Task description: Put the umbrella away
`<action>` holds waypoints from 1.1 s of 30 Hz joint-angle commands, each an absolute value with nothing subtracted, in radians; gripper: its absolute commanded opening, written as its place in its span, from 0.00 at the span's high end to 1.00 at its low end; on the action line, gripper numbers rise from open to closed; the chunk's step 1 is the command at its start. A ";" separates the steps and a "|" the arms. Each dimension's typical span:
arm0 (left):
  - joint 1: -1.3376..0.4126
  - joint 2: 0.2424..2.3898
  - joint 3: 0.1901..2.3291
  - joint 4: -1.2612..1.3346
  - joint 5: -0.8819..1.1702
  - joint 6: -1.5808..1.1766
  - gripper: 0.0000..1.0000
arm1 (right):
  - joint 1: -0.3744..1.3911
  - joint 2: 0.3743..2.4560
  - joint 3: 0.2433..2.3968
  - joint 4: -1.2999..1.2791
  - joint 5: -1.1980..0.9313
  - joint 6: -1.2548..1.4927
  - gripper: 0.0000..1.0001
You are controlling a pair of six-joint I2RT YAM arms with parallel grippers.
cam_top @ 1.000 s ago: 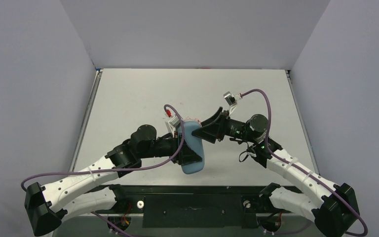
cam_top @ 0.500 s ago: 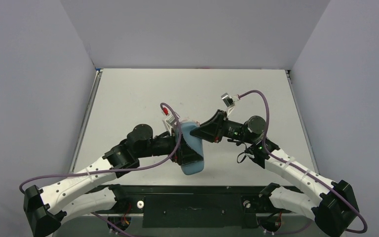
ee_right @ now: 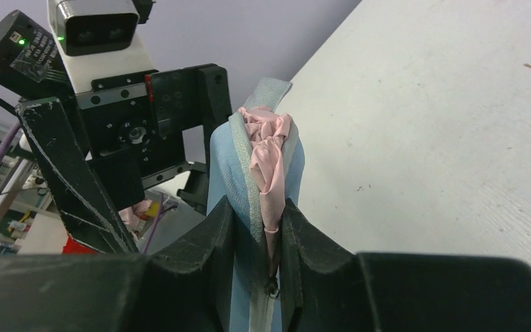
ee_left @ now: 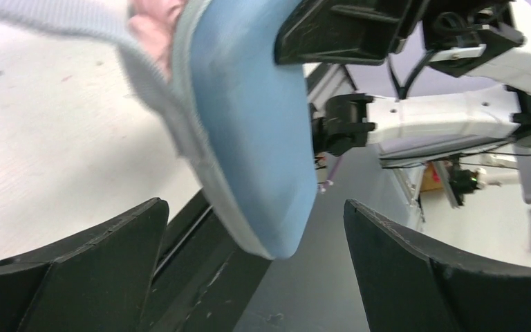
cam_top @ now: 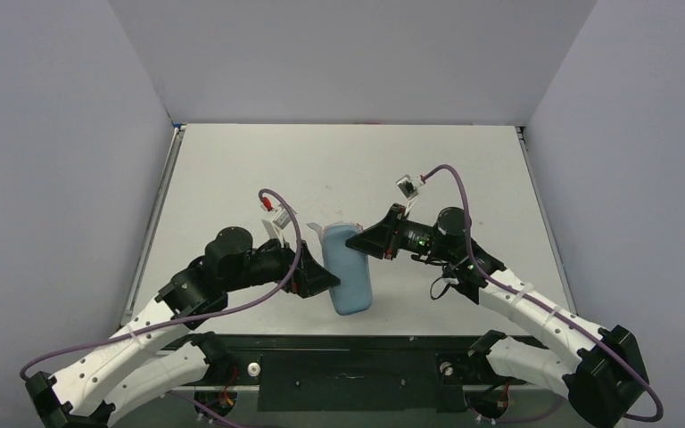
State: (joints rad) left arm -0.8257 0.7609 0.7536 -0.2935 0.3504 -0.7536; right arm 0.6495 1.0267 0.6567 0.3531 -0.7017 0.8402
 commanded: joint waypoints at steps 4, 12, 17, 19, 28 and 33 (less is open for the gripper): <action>-0.748 0.696 0.810 -0.558 0.237 -0.619 0.03 | 0.642 1.003 0.623 0.372 -0.633 0.805 1.00; -0.735 0.614 0.859 -0.793 -0.152 -0.520 0.03 | 0.628 1.085 0.593 0.363 -0.535 0.771 1.00; -0.736 0.541 0.772 -0.730 -0.217 -0.509 0.03 | 0.593 1.267 0.643 0.426 -0.548 0.799 1.00; -0.736 0.513 0.750 -0.703 -0.264 -0.480 0.03 | 0.582 1.340 0.683 0.446 -0.557 0.803 1.00; -0.734 0.496 0.732 -0.670 -0.309 -0.418 0.03 | 0.565 1.673 0.957 0.506 -0.600 0.815 1.00; -0.732 0.496 0.728 -0.668 -0.311 -0.419 0.03 | 0.557 1.807 1.107 0.456 -0.600 0.798 0.87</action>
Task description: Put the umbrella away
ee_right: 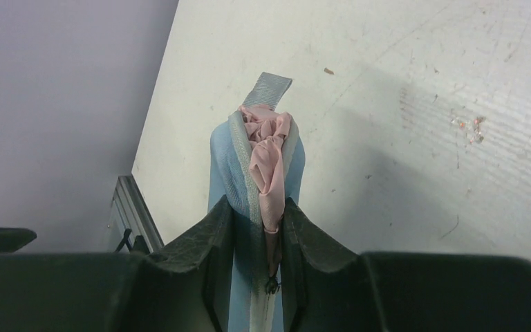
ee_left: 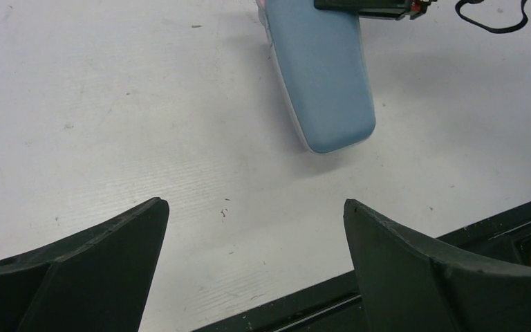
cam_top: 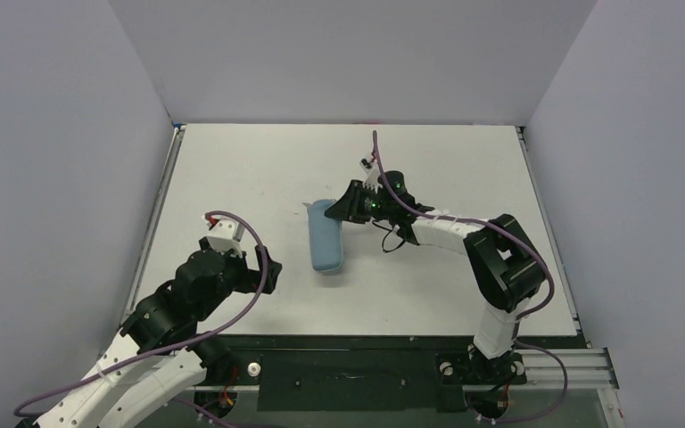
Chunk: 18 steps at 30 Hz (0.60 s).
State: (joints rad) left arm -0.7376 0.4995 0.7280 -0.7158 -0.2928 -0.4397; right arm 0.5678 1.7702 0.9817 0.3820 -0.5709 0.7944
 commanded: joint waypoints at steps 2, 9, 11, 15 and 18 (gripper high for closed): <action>-0.732 0.488 0.725 -0.666 -0.312 -0.419 0.03 | 0.546 1.844 1.167 0.350 -0.562 0.757 0.63; -0.731 0.485 0.721 -0.663 -0.314 -0.419 0.03 | 0.507 1.896 1.219 0.126 -0.453 0.664 0.20; -0.729 0.485 0.718 -0.660 -0.317 -0.419 0.03 | 0.495 1.873 1.197 0.098 -0.430 0.649 0.19; -0.729 0.483 0.710 -0.656 -0.330 -0.416 0.03 | 0.488 1.782 1.122 0.042 -0.346 0.597 0.17; -0.727 0.476 0.702 -0.648 -0.349 -0.414 0.03 | 0.494 1.678 1.062 0.019 -0.300 0.564 0.17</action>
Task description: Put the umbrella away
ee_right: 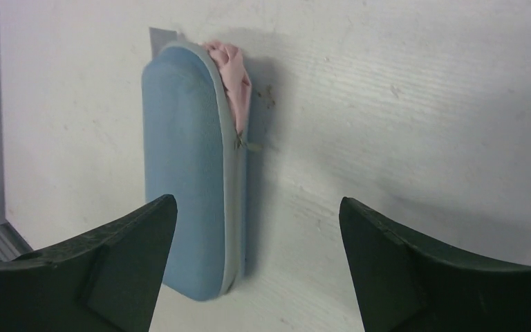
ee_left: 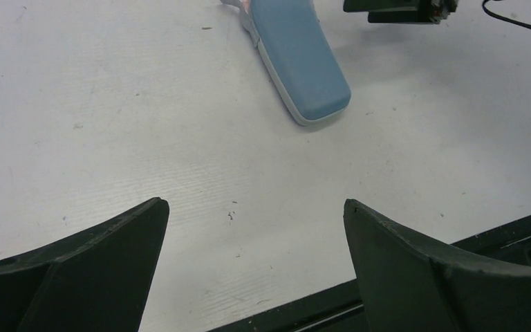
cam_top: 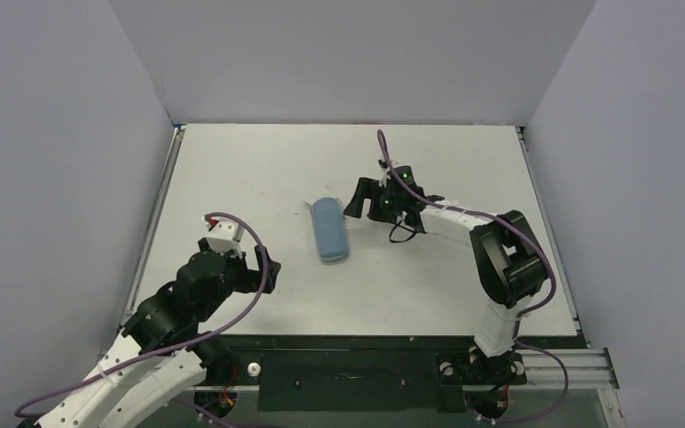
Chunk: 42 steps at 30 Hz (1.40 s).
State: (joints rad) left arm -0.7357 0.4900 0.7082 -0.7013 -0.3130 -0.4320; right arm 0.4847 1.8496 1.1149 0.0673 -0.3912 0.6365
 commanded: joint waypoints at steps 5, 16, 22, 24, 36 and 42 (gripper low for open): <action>-0.716 0.479 0.684 -0.625 -0.391 -0.435 0.03 | 0.521 1.503 0.943 0.003 -0.248 0.504 0.17; -0.713 0.635 0.559 -0.337 -0.679 -0.400 0.03 | 0.600 1.102 0.796 -0.098 -0.101 0.306 0.16; -0.643 0.692 0.383 0.100 -0.847 -0.143 0.03 | 0.636 0.971 0.723 -0.071 0.053 0.267 0.15; -0.564 0.725 0.344 0.206 -0.766 -0.093 0.03 | 0.639 0.968 0.739 -0.106 0.099 0.258 0.15; -0.261 1.125 0.140 0.912 -0.470 0.061 0.03 | 0.588 0.925 0.687 -0.092 0.300 0.212 0.06; -0.229 1.237 0.198 0.960 -0.379 0.093 0.03 | 0.486 0.915 0.628 -0.040 0.353 0.217 0.02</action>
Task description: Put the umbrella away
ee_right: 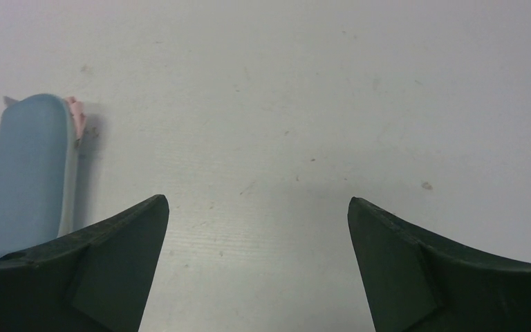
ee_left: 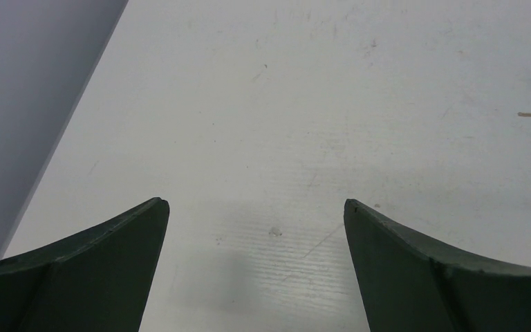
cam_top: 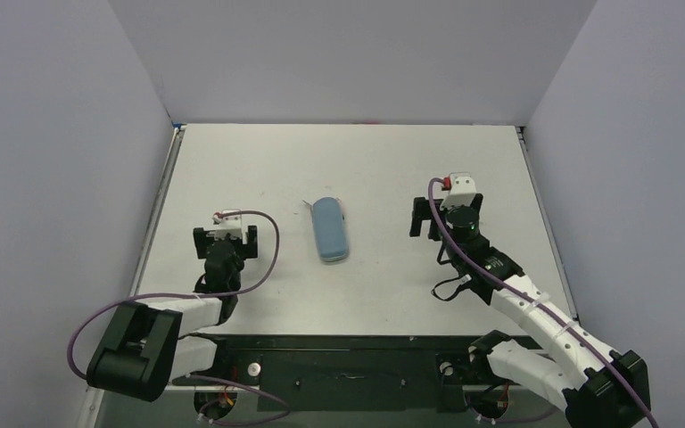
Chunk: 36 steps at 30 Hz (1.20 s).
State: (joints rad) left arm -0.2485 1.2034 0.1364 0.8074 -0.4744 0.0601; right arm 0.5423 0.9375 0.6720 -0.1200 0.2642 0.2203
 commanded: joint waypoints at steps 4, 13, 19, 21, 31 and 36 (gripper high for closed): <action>-0.215 1.257 0.199 0.995 -0.279 0.078 0.03 | 0.410 0.871 0.532 0.096 0.363 0.186 0.01; -0.148 1.477 0.126 1.361 -0.226 0.024 0.03 | 0.273 0.956 0.376 0.429 0.419 0.119 0.01; -0.147 1.459 0.202 1.180 -0.308 -0.038 0.03 | 0.184 1.085 0.271 0.706 0.410 0.108 0.01; -0.143 1.466 0.203 1.198 -0.308 -0.040 0.03 | 0.136 1.146 0.256 0.793 0.381 0.114 0.01; -0.141 1.466 0.207 1.189 -0.309 -0.043 0.03 | 0.065 1.362 0.242 1.057 0.322 0.095 0.01; -0.141 1.467 0.207 1.189 -0.312 -0.043 0.03 | 0.057 1.366 0.255 1.033 0.324 0.109 0.01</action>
State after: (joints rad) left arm -0.1478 1.4635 0.1772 1.1557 -0.3035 -0.0238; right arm 0.0654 1.3693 0.2539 0.9131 0.3363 0.0910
